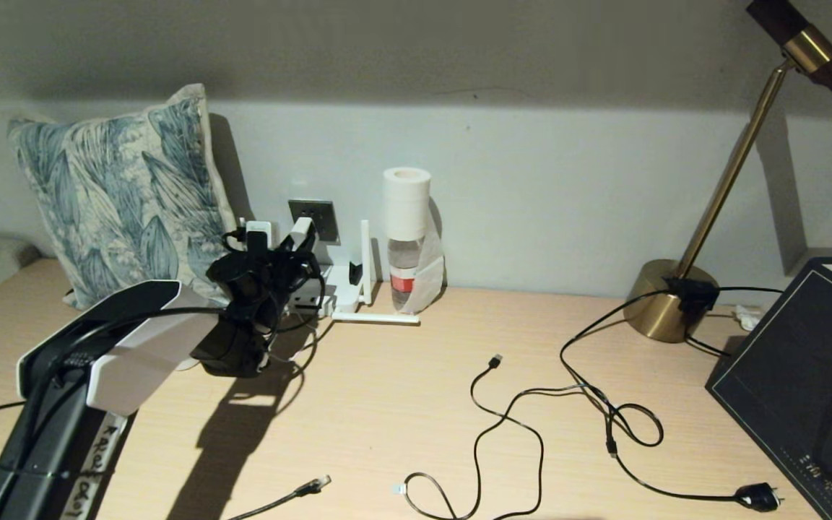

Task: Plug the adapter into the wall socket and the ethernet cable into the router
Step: Plug plug into socket

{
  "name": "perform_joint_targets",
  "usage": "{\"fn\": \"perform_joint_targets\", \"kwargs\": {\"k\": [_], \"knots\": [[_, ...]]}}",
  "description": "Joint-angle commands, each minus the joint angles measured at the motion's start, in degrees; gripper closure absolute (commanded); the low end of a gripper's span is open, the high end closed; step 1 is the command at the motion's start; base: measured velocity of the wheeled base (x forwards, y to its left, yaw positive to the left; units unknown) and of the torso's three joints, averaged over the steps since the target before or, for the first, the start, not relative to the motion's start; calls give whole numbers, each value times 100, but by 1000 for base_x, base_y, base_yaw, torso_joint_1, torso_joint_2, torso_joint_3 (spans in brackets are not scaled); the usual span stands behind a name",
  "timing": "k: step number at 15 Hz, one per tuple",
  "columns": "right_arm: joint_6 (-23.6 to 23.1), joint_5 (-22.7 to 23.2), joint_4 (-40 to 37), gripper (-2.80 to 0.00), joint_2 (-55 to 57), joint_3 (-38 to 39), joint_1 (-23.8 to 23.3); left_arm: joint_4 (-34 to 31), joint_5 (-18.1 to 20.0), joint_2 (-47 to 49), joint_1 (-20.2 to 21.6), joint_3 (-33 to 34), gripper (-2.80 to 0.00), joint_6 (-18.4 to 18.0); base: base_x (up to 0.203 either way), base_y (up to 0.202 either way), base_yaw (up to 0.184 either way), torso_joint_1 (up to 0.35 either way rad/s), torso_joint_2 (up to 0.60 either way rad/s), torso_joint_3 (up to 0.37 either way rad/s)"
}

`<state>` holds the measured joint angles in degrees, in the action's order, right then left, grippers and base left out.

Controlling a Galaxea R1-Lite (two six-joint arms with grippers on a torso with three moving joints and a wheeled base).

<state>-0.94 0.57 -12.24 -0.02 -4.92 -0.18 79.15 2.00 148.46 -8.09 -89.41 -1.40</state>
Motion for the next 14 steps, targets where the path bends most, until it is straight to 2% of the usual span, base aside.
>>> {"fn": "perform_joint_targets", "kwargs": {"k": [1, 14], "knots": [[-3, 5, -7, 0, 2, 0, 1, 33, 2, 8, 10, -33, 0, 0, 0, 0, 0, 0, 0, 0], [-3, 5, -7, 0, 2, 0, 1, -75, 8, 89, 27, -261, 0, 0, 0, 0, 0, 0, 0, 0]]}}
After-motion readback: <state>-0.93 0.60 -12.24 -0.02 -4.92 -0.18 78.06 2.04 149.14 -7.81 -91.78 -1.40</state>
